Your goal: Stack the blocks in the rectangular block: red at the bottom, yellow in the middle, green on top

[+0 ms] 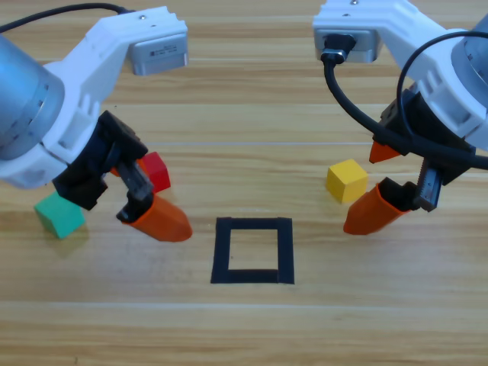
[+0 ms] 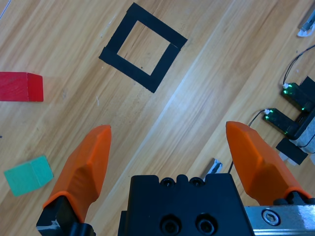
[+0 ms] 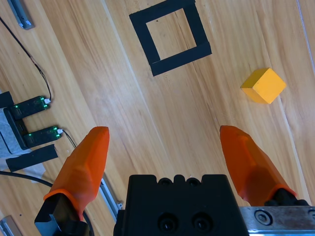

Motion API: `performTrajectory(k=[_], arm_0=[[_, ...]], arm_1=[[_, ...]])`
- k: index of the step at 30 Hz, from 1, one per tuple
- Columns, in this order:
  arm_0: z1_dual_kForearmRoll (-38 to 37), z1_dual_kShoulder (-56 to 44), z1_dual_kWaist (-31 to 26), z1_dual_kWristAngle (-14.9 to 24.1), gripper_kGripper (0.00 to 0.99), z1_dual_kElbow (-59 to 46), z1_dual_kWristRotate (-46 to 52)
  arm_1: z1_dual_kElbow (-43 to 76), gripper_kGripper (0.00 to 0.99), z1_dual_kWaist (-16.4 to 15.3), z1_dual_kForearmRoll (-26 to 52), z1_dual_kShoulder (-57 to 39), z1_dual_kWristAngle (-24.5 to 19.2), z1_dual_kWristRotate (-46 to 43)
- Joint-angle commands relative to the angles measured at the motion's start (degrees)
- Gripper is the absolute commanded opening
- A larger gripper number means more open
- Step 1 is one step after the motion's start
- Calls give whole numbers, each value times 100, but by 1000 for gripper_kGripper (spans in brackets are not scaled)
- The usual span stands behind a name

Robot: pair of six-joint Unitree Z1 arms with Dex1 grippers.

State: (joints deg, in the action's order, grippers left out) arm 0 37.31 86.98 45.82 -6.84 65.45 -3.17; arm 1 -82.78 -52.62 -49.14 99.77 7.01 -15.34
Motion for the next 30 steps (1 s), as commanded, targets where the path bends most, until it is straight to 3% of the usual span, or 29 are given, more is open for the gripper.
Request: performTrajectory(k=[1, 6, 10, 13, 17, 20, 28, 30], arm_0=[[-49, -14, 121, -28, 990, -129, 27], [-58, -14, 121, -28, 990, -138, 36], [-58, 3, 121, -36, 990, -147, 36], [-66, 12, 121, -19, 990, -156, 36], [-75, 21, 121, -1, 990, -165, 36], [-75, 56, 121, 8, 990, -173, 36], [48, -137, 85, 271, 990, -121, 677], [188, -164, -161, 271, 990, -59, 950]], arm_1=[[113, 989, -161, 141, -335, -77, 66], [96, 989, -161, 203, -230, -165, 110], [61, 989, -91, 335, -54, -736, 374], [-36, 989, 191, 440, 104, -885, 550], [-502, 989, 736, 423, 500, -780, 778], [-1073, 989, 964, 185, 1062, -780, 910], [-1987, 989, 1281, -166, 2345, -771, 1165], [-2014, 989, 1289, -175, 2469, -780, 1174]])
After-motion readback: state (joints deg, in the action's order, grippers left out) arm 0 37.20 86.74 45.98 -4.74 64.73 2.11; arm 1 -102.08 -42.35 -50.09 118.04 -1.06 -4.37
